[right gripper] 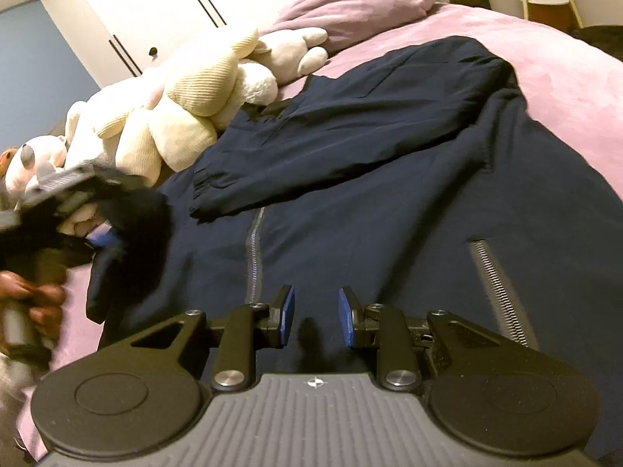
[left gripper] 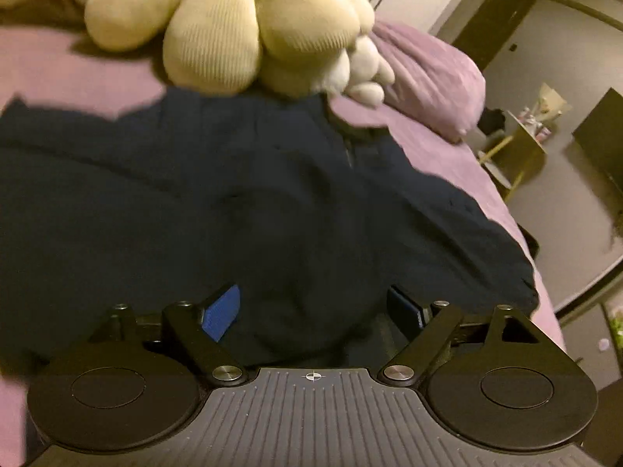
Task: Fold large clothes
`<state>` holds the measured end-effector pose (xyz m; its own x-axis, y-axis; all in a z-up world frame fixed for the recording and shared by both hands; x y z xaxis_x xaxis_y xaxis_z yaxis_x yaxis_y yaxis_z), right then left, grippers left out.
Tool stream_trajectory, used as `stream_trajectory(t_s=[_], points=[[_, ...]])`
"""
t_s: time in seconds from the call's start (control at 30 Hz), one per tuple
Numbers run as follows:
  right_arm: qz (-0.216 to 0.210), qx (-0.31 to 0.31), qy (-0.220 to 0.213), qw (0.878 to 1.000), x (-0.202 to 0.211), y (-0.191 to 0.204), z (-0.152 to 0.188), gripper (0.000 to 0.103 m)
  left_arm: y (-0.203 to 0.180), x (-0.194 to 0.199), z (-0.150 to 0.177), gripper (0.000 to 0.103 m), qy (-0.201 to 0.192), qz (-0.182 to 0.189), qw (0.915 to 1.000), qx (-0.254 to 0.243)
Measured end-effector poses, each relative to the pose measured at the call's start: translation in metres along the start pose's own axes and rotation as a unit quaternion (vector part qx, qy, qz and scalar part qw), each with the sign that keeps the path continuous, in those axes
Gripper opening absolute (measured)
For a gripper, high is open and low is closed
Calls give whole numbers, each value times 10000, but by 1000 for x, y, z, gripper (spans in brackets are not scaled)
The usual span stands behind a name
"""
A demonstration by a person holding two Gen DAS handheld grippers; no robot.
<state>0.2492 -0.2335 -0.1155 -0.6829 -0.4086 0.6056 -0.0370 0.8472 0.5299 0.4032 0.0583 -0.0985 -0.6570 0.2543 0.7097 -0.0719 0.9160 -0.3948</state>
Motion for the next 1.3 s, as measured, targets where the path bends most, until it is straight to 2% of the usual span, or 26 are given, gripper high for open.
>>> stream_trajectory(t_s=[0.07,0.13,0.2,0.23,0.3,0.37,0.43,0.57,0.67,0.7,0.8,0.87,0.9,0.97,1.07,1.1,1.17,1.23,1.3], points=[[-28,-51,11,10000,2,-6,-4,24,12,14,11,88,-112,90,9997,209],[-31,4,1,10000,1,-10,-7,24,30,33,21,91,-358,31,9987,348],[-22,71,0,10000,-4,-11,-9,25,51,50,29,94,-680,-358,9957,525],[-39,80,0,10000,-8,-9,-11,26,62,58,32,94,-845,-637,9923,646],[-142,-23,-2,9999,-21,-3,-16,30,81,67,38,93,-1075,-962,9860,841],[-424,-182,-23,9989,-34,7,-22,39,88,69,43,93,-1247,-1369,9786,896],[-766,-391,32,9963,-53,20,-27,49,94,75,52,94,-1338,-1596,9740,893],[-1237,-875,242,9882,-99,39,-42,54,118,62,54,94,-1186,-1706,9702,1244],[-1310,-1178,485,9832,-134,46,-45,54,127,55,57,96,-1271,-1641,9699,1271],[-1336,-1289,531,9812,-143,47,-46,53,125,51,56,96,-1310,-1669,9703,1160],[-1386,-1463,595,9777,-160,52,-49,39,123,52,66,96,-1335,-1782,9713,840],[-1325,-1263,606,9812,-163,60,-51,18,123,55,65,96,-1349,-1770,9712,848],[-1316,-1092,598,9835,-160,67,-52,17,122,57,64,97,-1361,-1754,9712,865],[-1303,-630,418,9886,-146,84,-59,15,118,59,59,97,-1467,-1712,9707,827],[-1806,-502,-163,9821,-105,107,-84,13,106,59,45,97,-1550,-1748,9708,549],[-1853,-386,-415,9810,-91,113,-92,13,100,59,40,97,-1598,-1710,9712,453],[-1781,-108,-936,9795,-64,117,-113,13,92,56,31,97,-1657,-1696,9710,302],[-1628,31,-1305,9780,-44,111,-131,13,83,46,22,97,-1554,-1792,9714,141],[-1245,134,-1624,9787,-31,96,-143,13,77,33,18,95,-1420,-1827,9728,115]])
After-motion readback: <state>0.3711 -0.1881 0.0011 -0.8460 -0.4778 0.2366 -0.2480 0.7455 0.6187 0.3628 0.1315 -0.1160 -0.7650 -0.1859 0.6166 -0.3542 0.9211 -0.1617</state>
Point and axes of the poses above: each gripper's, at about its wrist camera, not at the fingertips, and x roughly against the way its jaws point, y to its left, z to its underside, the point moved 3 cm from there along -x, roughly the way its jaws point, and after that the axes turned 6 degrees about -z, right-handed, at the moved point
